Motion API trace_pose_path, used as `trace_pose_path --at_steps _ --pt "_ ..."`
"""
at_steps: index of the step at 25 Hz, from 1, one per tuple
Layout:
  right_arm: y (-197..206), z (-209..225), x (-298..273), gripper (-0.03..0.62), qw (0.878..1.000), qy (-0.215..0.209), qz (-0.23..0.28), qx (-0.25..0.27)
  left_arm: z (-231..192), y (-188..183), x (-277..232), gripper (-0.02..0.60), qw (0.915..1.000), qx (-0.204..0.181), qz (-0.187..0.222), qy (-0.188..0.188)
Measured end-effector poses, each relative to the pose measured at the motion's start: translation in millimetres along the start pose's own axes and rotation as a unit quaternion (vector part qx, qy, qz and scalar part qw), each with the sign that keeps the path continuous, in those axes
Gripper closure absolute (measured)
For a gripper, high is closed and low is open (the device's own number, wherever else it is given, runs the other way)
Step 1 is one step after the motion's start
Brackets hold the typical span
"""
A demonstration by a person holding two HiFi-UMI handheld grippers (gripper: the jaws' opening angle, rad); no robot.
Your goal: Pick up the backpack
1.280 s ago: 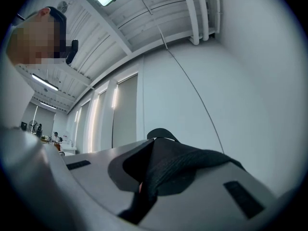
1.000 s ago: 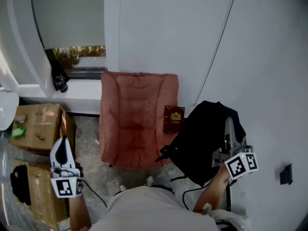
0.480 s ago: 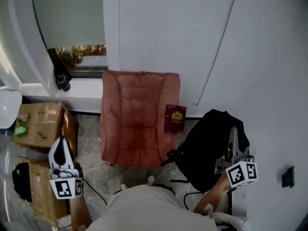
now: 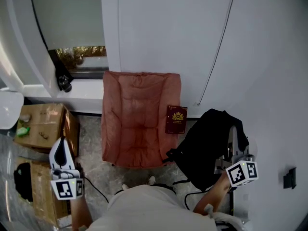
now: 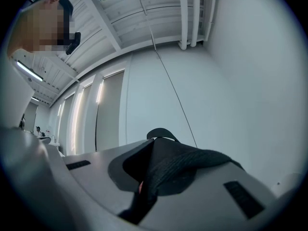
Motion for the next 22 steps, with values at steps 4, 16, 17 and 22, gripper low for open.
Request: trace_pose_path --at_steps 4,16,17,22 --pt "-0.3 0.4 -3.3 0.566 1.000 -0.005 0.004 -0.004 -0.6 -2.6 4.3 0.571 1.0000 0.004 0.000 -0.007" --pt "3.6 -4.7 -19.4 0.566 1.000 -0.031 -0.002 -0.003 1.6 -5.1 18.9 0.571 0.9996 -0.010 -0.009 -0.024" --pt "3.3 -4.9 -19.7 0.565 0.999 -0.032 -0.003 -0.002 1.8 -5.4 19.9 0.571 0.9996 -0.010 -0.009 -0.025" --pt "4.8 -5.6 -21.2 0.566 0.999 -0.034 -0.003 -0.005 1.6 -5.0 21.7 0.571 0.9995 -0.011 -0.012 -0.028"
Point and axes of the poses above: the fingertips, and each gripper's own axes: x backward along the fingers, z to its right, y out of its underside, the point moved 7 cm from there along x, backward along the fingers, and after that the axes turned 14 degrees about x, right-handed, at the moved point
